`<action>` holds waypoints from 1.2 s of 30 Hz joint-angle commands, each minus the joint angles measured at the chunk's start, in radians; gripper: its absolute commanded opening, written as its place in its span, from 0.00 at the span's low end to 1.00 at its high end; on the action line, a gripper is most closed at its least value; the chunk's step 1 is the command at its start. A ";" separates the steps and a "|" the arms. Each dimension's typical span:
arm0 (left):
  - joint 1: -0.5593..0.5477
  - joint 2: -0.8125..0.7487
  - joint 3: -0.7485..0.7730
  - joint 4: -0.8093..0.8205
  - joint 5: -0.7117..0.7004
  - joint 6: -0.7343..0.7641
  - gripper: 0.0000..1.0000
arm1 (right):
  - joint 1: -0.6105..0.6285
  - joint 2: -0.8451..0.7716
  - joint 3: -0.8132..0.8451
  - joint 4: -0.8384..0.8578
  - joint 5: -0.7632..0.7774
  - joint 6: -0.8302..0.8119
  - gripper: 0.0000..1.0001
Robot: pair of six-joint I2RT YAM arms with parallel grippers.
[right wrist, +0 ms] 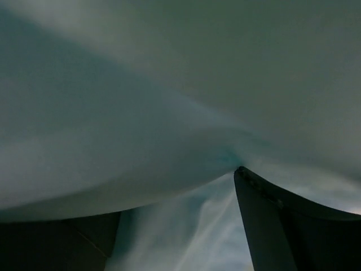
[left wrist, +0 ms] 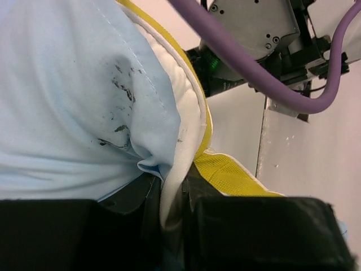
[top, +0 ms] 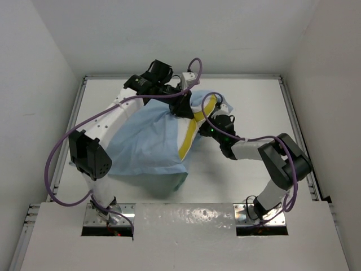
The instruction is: Put the pillow into the pillowcase
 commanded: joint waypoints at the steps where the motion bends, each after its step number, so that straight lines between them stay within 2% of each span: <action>1: 0.002 -0.021 0.002 0.125 0.103 -0.066 0.00 | 0.012 -0.044 0.010 0.162 0.023 0.029 0.78; 3: 0.004 -0.023 0.002 0.148 0.092 -0.069 0.00 | 0.012 -0.090 -0.102 0.285 0.027 0.038 0.78; 5: 0.005 -0.024 0.004 0.158 0.077 -0.063 0.00 | 0.012 -0.186 -0.164 0.317 0.042 0.016 0.78; 8: 0.010 -0.018 0.007 0.187 0.084 -0.074 0.00 | 0.013 -0.320 -0.182 0.139 0.077 -0.034 0.74; 10: 0.010 -0.015 0.010 0.191 0.100 -0.083 0.00 | 0.022 -0.357 -0.210 0.119 0.117 -0.026 0.67; 12: 0.010 -0.012 0.008 0.202 0.109 -0.097 0.00 | 0.022 -0.345 -0.213 0.182 0.128 0.006 0.64; 18: 0.010 -0.016 0.008 0.222 0.144 -0.132 0.00 | 0.024 -0.217 -0.111 0.085 0.198 0.055 0.70; 26: 0.012 -0.039 -0.016 0.279 0.260 -0.212 0.00 | 0.024 0.008 0.078 0.137 0.310 0.074 0.73; 27: 0.012 -0.044 -0.030 0.291 0.279 -0.227 0.00 | 0.024 0.052 0.097 0.140 0.344 0.093 0.64; 28: 0.010 -0.055 -0.059 0.323 0.294 -0.268 0.00 | 0.022 0.073 0.113 0.173 0.362 0.104 0.50; 29: 0.013 -0.061 -0.073 0.339 0.301 -0.287 0.00 | 0.022 0.086 0.109 0.198 0.388 0.112 0.33; 30: 0.018 -0.064 -0.085 0.340 0.295 -0.293 0.00 | 0.022 0.088 0.092 0.224 0.461 0.124 0.00; 32: 0.060 -0.064 -0.090 0.313 0.247 -0.292 0.00 | 0.010 0.048 0.008 0.267 0.525 0.085 0.00; 33: 0.080 -0.059 -0.081 0.243 0.207 -0.272 0.00 | -0.005 -0.023 -0.051 0.258 0.534 0.072 0.00; 34: 0.108 -0.038 -0.067 0.187 0.092 -0.166 0.00 | -0.051 -0.066 -0.082 0.214 0.515 0.066 0.00; 36: 0.114 0.009 -0.035 0.039 -0.055 0.041 0.00 | -0.121 -0.197 -0.177 0.174 0.366 0.064 0.00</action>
